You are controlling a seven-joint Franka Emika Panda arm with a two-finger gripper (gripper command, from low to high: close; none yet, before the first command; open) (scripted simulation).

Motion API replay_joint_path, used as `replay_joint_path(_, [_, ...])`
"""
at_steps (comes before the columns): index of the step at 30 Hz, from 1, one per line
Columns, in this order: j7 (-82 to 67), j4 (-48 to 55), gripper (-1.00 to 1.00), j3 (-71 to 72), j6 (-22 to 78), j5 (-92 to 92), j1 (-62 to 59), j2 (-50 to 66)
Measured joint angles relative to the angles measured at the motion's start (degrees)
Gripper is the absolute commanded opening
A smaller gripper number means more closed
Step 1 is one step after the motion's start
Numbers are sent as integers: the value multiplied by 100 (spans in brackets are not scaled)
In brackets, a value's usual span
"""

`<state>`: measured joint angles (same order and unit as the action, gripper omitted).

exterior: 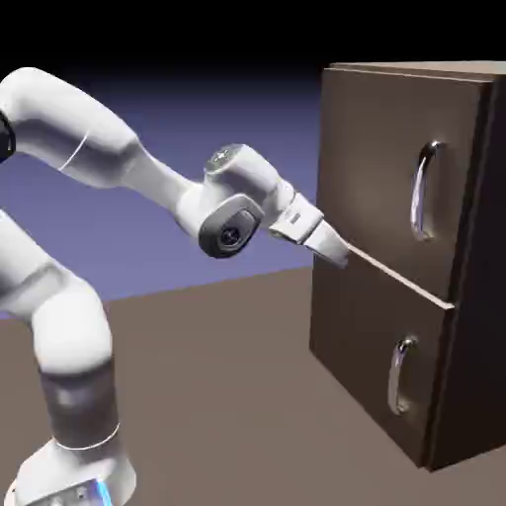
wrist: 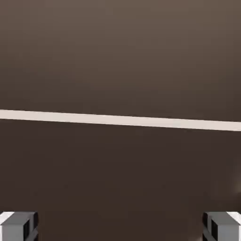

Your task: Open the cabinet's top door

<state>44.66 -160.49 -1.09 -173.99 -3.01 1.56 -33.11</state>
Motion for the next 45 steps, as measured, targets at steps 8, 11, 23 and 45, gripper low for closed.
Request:
replay_joint_path(8, [1461, 341, 0, -725, 15, -1993, 579, -297])
replay_joint_path(11, [2009, 468, 0, -996, 20, -2741, 796, -408])
replay_joint_path(23, [4201, 980, 0, -2083, 43, -5731, 1663, -853])
replay_joint_path(45, [8218, 1916, 0, -4076, 84, -11213, 3254, -1668])
